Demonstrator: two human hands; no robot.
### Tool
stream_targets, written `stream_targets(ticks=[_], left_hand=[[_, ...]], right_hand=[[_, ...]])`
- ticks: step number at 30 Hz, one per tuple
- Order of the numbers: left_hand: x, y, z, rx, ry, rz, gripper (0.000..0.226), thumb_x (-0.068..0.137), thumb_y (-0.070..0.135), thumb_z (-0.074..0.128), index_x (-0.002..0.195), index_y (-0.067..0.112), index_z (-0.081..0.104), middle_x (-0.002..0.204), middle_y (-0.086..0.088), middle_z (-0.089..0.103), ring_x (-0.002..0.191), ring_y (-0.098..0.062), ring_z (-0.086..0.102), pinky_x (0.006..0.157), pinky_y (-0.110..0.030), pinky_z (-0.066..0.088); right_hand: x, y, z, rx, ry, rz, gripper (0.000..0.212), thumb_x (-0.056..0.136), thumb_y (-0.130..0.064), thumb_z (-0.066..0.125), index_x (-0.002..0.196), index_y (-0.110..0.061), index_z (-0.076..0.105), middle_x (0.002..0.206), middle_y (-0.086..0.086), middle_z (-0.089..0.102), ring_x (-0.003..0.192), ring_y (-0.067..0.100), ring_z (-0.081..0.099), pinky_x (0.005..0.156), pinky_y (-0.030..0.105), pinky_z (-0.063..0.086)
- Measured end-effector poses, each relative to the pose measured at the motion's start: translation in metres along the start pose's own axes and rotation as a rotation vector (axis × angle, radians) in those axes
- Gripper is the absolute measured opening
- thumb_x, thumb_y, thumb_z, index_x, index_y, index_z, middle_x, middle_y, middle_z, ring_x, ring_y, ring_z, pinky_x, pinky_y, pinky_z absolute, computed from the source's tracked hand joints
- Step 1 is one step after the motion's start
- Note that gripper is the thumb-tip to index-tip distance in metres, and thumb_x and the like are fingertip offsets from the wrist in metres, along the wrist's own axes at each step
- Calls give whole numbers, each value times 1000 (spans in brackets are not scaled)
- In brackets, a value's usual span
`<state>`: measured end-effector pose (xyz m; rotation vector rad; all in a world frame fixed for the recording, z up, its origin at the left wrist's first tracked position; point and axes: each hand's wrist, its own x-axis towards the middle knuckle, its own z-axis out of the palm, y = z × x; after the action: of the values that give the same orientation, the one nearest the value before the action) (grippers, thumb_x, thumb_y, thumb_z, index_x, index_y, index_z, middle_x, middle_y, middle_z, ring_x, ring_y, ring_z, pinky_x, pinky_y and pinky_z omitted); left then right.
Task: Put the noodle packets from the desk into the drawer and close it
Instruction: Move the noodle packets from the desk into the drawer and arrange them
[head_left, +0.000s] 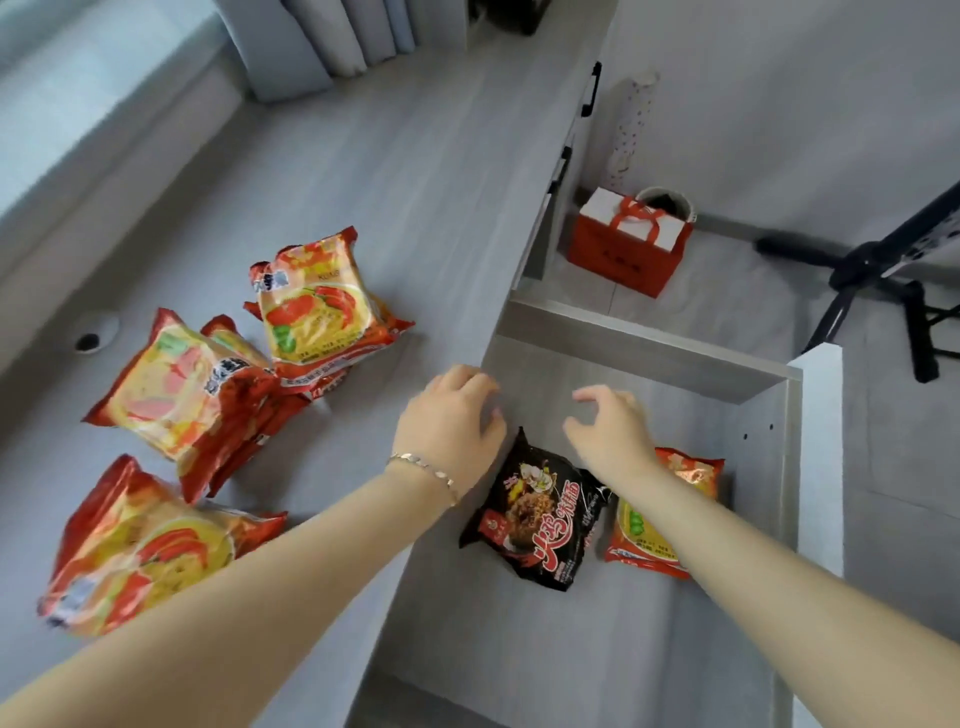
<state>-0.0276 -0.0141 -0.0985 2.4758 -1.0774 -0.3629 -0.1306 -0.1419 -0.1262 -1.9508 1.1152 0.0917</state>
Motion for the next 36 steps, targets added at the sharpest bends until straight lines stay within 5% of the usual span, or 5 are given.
stream_targets(ticks=[3, 10, 19, 29, 36], left_hand=[[-1, -40, -52, 174, 198, 39, 44, 79, 18, 62, 122, 11, 54, 129, -15, 51, 119, -38, 46, 96, -47, 40], [-13, -155, -109, 395, 14, -426, 113, 56, 71, 65, 142, 42, -2, 156, -8, -9, 142, -35, -9, 109, -63, 9], [-18, -207, -120, 158, -175, -628, 120, 44, 73, 69, 135, 55, -6, 147, -8, 9, 129, -39, 18, 99, -56, 37], [-35, -176, -123, 244, 216, -428, 103, 53, 49, 78, 137, 44, 19, 137, -12, 23, 123, -41, 17, 88, -53, 43], [-39, -80, -83, 145, 178, -208, 107, 49, 62, 73, 138, 46, 16, 137, -12, 23, 122, -43, 23, 94, -58, 36]], right_hand=[[2, -66, 18, 14, -17, -193, 31, 86, -16, 54, 117, -16, 52, 131, 10, 43, 95, 17, 51, 83, 27, 39], [15, -186, 103, -262, -37, -421, 86, 74, -48, 65, 140, -18, 19, 132, 19, 37, 122, 34, 38, 99, 44, 38], [27, -209, 156, -501, 50, -240, 117, 57, -68, 66, 142, -20, 3, 138, 26, 29, 125, 41, 32, 106, 55, 29], [-25, -66, 86, 122, 116, -249, 94, 58, -40, 75, 135, -28, 21, 124, 11, 37, 118, 25, 37, 94, 35, 39], [-26, 62, 46, -141, 140, 182, 91, 67, -55, 68, 137, -19, 23, 131, 22, 41, 121, 38, 39, 101, 49, 39]])
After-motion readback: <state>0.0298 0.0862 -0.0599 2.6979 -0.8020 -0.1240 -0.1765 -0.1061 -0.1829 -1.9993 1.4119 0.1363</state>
